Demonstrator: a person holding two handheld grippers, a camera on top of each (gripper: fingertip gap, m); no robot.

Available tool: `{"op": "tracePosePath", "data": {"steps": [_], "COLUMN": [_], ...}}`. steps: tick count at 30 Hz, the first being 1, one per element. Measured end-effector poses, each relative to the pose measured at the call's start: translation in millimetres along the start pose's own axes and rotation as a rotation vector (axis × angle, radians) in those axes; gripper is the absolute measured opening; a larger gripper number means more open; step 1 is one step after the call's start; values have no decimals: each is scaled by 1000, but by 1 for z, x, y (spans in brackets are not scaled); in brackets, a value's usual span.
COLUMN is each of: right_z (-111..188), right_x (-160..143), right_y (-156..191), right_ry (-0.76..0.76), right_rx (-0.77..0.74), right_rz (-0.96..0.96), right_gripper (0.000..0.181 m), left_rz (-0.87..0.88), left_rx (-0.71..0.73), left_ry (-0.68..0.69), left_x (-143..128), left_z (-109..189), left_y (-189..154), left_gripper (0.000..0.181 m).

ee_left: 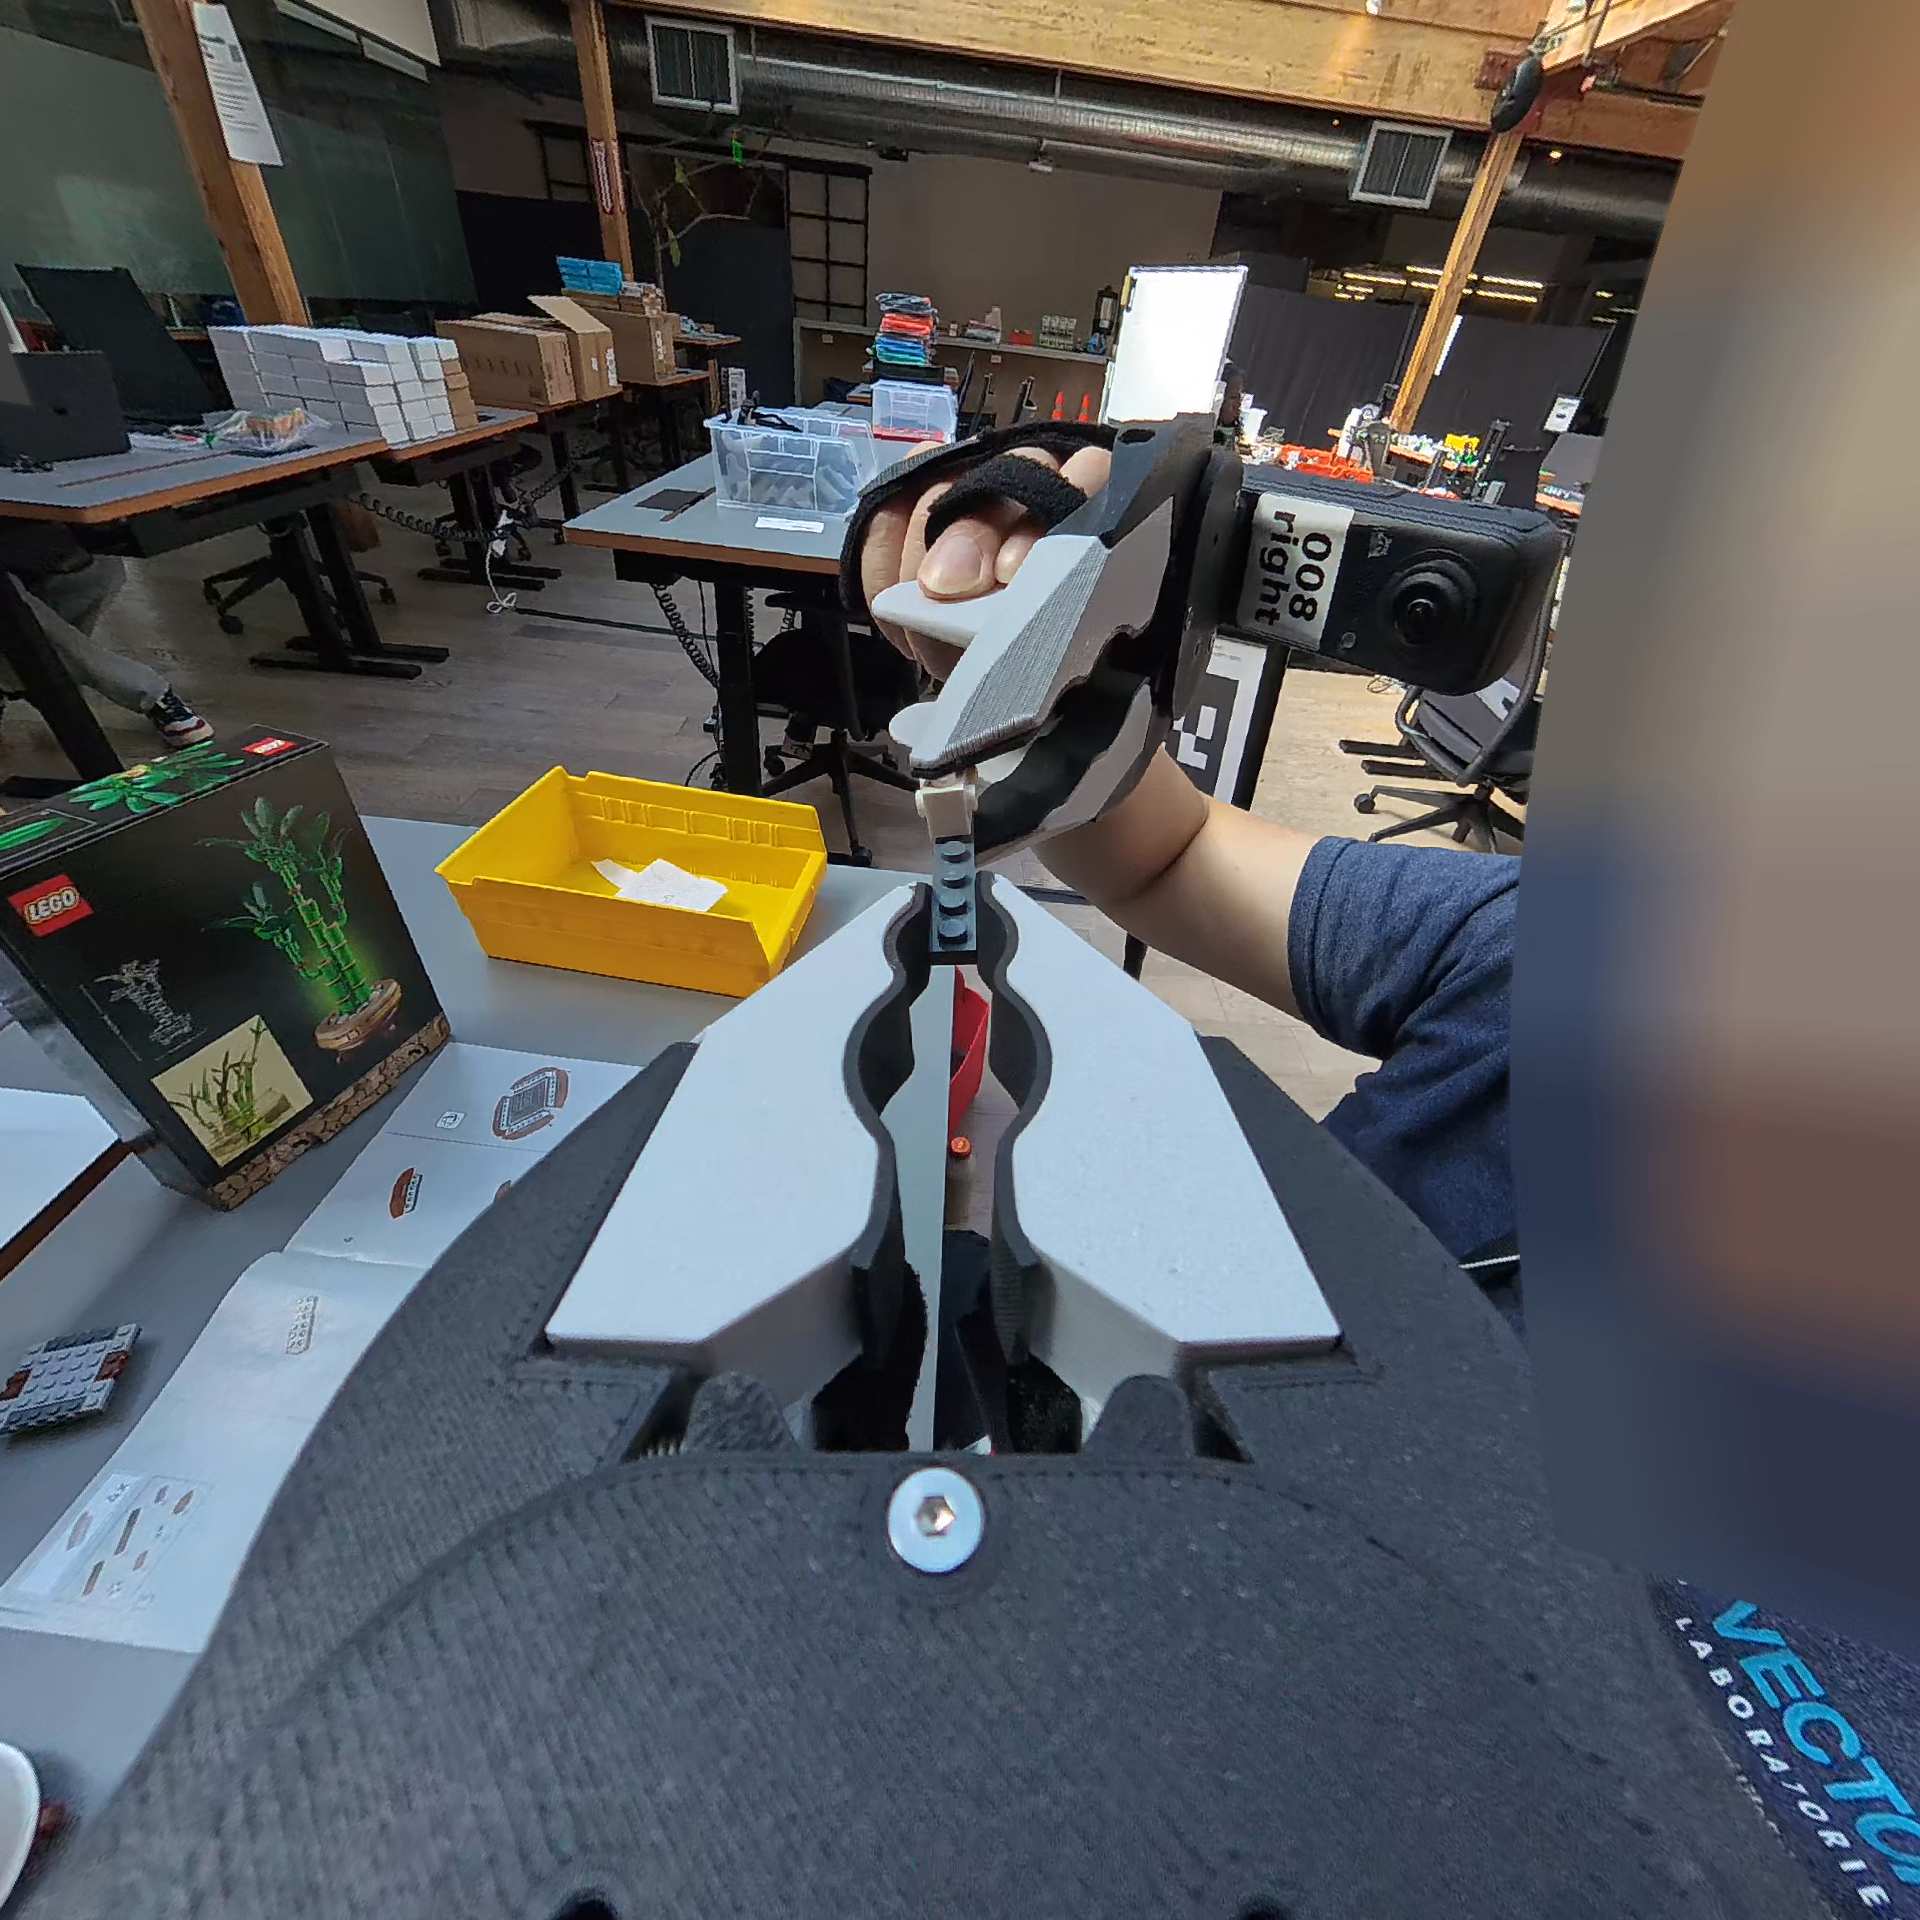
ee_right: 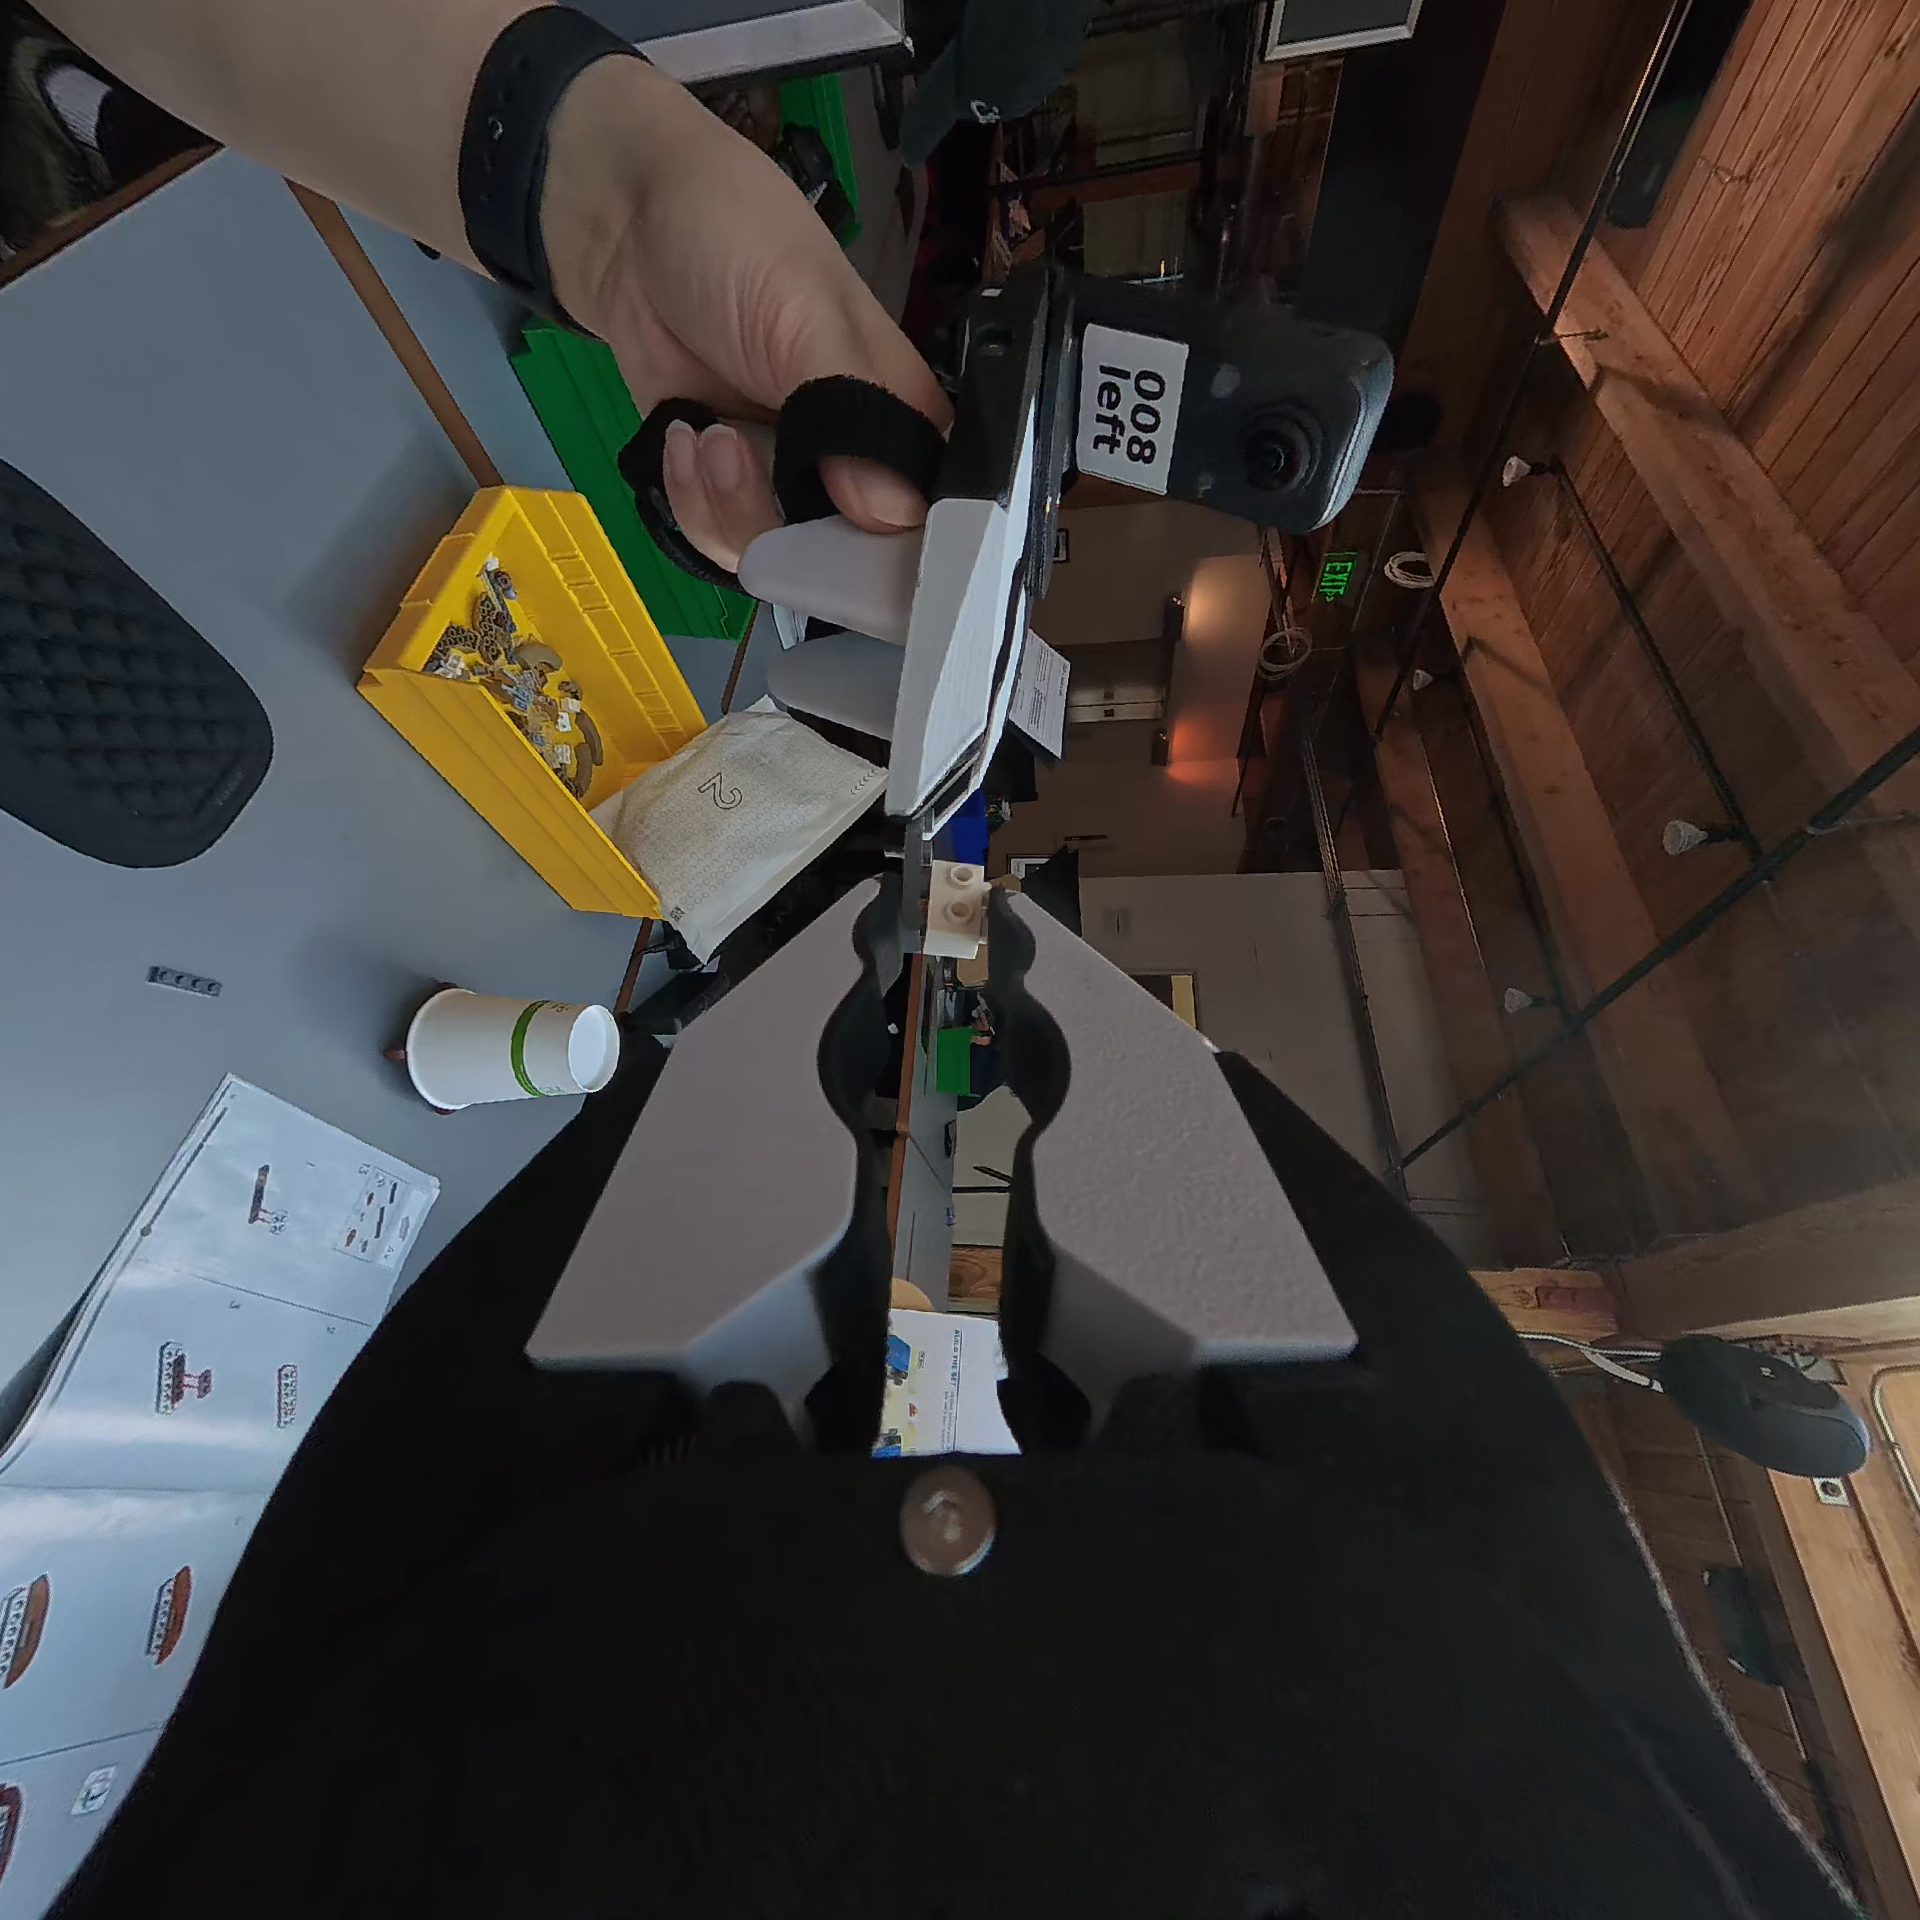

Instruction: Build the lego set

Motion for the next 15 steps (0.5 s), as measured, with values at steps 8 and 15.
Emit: {"op": "tracePosePath", "data": {"steps": [8,15], "right_z": [-1,1], "right_x": [-1,1], "right_y": [5,5], "right_ry": [-8,-37], "right_rx": [-46,-52], "right_rz": [26,7], "right_gripper": [15,14], "left_rz": [-131,-208], "left_rx": [118,162], "left_ry": [-29,-70], "left_x": [-4,-5], "left_z": [2,3], "left_y": [-5,-12], "left_gripper": [14,11]}}
Point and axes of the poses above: each gripper's, where its closed fingertips meet, z back along the fingers, x out of its top, y = z × x across the jaws, the point moved 9 cm from there along z, back along the fingers, and after that the axes turned 10 degrees about -z, right-handed, at the moved point
